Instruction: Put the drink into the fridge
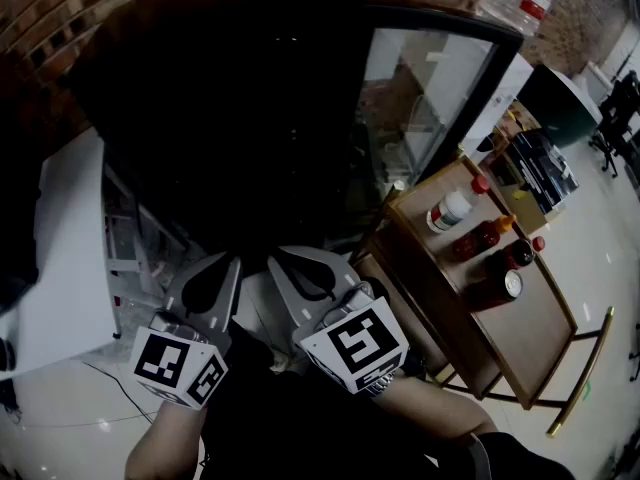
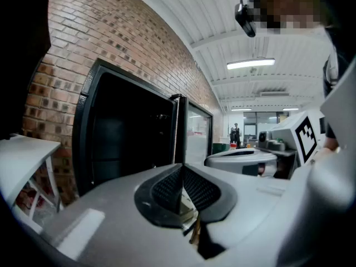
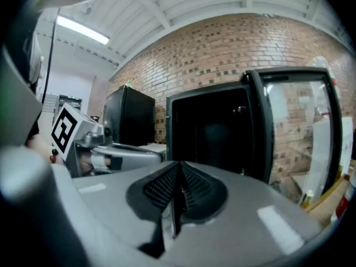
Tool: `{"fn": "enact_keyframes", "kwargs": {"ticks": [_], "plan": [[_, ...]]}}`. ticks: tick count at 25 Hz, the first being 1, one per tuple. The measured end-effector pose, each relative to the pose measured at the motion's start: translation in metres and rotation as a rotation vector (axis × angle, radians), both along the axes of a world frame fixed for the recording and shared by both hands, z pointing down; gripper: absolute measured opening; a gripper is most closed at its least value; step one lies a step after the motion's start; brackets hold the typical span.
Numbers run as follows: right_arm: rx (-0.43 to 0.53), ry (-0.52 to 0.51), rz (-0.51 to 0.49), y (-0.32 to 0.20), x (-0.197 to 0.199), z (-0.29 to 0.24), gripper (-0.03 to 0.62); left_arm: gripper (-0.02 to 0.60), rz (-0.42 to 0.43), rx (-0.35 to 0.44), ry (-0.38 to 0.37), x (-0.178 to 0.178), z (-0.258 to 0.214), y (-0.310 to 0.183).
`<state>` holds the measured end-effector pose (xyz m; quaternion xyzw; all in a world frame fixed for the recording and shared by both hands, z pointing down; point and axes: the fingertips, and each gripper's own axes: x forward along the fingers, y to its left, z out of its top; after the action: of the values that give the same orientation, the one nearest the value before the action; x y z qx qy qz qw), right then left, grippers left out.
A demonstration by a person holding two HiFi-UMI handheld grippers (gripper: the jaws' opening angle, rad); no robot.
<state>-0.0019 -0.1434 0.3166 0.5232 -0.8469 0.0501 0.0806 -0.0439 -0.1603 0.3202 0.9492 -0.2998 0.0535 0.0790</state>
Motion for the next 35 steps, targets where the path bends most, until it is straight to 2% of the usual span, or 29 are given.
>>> {"fn": "enact_keyframes", "kwargs": {"ticks": [3,5,12,18,22,28,30,35], "plan": [[0.032,-0.048,-0.003,0.001,0.012,-0.005,0.000,0.009,-0.012,0.001,-0.006,0.014,-0.002,0.000],[0.035,-0.061,0.024,0.010,0.029,-0.004,0.000,0.009,0.012,-0.001,-0.015,0.031,0.001,0.006],[0.016,-0.075,0.272,0.081,0.115,0.018,0.002,0.009,0.232,-0.005,-0.051,0.108,0.017,0.068],[0.013,-0.091,0.449,0.165,0.159,0.026,0.002,0.009,0.428,0.022,-0.062,0.164,0.026,0.152],[0.020,-0.093,0.554,0.210,0.189,0.022,0.010,0.009,0.515,0.038,-0.054,0.188,0.022,0.200],[-0.003,-0.088,0.711,0.259,0.236,0.031,0.156,0.011,0.572,0.060,-0.051,0.208,0.022,0.240],[-0.008,-0.090,0.750,0.264,0.250,0.033,0.207,0.011,0.589,0.060,-0.050,0.214,0.024,0.245],[-0.036,-0.077,0.801,0.262,0.279,0.038,0.283,0.032,0.617,0.058,-0.051,0.230,0.023,0.249]]}}
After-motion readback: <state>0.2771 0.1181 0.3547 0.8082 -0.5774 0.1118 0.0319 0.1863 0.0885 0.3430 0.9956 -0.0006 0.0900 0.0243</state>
